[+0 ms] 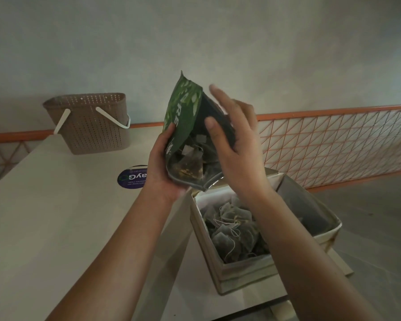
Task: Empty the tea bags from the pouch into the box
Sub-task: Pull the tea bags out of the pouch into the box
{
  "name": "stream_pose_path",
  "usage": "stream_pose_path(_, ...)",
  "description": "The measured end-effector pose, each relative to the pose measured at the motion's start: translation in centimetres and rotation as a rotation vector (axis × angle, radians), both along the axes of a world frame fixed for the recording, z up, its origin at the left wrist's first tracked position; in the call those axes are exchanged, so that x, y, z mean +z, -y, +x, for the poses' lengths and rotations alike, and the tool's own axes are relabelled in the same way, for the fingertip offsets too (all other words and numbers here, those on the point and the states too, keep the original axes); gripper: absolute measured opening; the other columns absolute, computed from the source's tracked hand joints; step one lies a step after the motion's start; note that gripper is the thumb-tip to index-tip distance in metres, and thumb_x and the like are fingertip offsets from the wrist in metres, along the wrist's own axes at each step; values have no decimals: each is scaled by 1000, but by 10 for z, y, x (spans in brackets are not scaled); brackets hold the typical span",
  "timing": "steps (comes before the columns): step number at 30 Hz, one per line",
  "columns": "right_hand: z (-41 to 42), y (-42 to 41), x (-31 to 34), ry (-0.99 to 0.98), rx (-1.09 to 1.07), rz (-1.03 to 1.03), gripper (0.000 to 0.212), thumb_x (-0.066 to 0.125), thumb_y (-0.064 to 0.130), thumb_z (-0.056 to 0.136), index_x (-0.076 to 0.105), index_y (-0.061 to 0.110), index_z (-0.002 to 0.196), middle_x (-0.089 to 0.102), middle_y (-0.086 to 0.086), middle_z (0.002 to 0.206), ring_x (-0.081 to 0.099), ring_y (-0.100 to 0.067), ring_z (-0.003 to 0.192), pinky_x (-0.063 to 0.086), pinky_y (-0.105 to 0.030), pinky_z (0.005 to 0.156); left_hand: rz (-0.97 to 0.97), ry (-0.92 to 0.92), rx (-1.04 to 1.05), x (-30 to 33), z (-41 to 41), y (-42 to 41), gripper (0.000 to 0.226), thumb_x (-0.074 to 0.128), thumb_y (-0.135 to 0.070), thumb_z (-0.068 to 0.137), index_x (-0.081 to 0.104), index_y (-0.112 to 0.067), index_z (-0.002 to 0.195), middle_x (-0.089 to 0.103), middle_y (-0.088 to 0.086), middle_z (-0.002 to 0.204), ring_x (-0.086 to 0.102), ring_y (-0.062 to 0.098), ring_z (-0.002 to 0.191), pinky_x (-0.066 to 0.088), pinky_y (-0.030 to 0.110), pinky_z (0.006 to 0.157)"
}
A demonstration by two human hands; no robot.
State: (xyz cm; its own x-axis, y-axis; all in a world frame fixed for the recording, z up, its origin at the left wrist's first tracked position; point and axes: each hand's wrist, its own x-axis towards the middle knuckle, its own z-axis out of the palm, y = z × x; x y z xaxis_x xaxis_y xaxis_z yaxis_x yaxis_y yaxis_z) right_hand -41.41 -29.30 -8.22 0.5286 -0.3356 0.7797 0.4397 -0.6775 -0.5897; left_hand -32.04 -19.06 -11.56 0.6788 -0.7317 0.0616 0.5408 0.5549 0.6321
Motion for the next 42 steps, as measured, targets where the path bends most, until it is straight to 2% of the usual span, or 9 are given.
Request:
stream_pose_path(4,-12,-5,-20,57,-83,50,34,74,19,84,53,12,111,35,-10,135,42,-18,123,48,-21,94,-35,-47,25,0,-1,-1,52,55,-52,92,71,-15,124,72,12,122,74,31,99,62,41,78)
stream_pose_path(8,-15,-11,-42,-223,-371,-147,34,69,56,78,63,27,96,37,-4,139,37,-26,127,45,-45,99,-71,-106,-45,-2,-2,1,55,56,-55,93,71,-11,122,68,13,124,69,32,108,58,43,95)
stream_pose_path(11,-15,-16,-43,-329,-522,-202,46,66,70,70,68,34,99,45,-5,132,41,-29,120,46,-45,90,-103,-129,-110,-3,-4,3,55,58,-53,93,68,-9,124,65,11,129,64,30,116,50,43,105)
stream_pose_path(16,-17,-13,-48,-249,-421,-107,20,79,45,73,73,37,90,51,-2,125,42,-27,117,45,-39,90,-82,-114,-126,-4,-4,2,66,56,-55,93,56,-11,142,52,11,148,52,32,130,45,45,110)
stream_pose_path(20,-39,-9,-38,-205,-154,217,13,75,27,81,65,36,81,44,8,130,36,-11,129,30,-15,97,-53,-105,0,-4,-6,5,64,56,-51,93,55,-15,145,58,11,145,61,31,119,52,44,103)
stream_pose_path(29,-79,10,-43,-77,-34,491,11,66,3,87,61,12,91,69,-5,86,67,-21,82,52,-26,71,-106,-116,10,-10,-7,10,42,52,-47,97,73,-15,115,76,6,110,74,27,99,61,44,88)
stream_pose_path(34,-89,17,-48,-62,-66,497,15,59,6,89,62,17,98,67,-7,90,65,-31,84,58,-47,74,-84,-124,-64,-13,-4,11,69,67,-48,86,52,-24,148,50,1,154,49,26,140,37,47,117)
stream_pose_path(37,-86,23,-53,-221,-38,479,16,63,7,90,64,22,96,70,-2,88,68,-28,81,57,-54,74,-98,-136,-79,-16,-3,12,72,67,-50,85,49,-25,150,45,0,158,44,26,144,34,48,118)
stream_pose_path(42,-90,29,-54,-231,68,456,24,54,0,93,65,21,97,70,-3,95,68,-21,92,57,-37,80,-94,-132,-84,-22,-1,11,69,64,-51,88,49,-25,150,47,2,156,46,27,142,34,49,119)
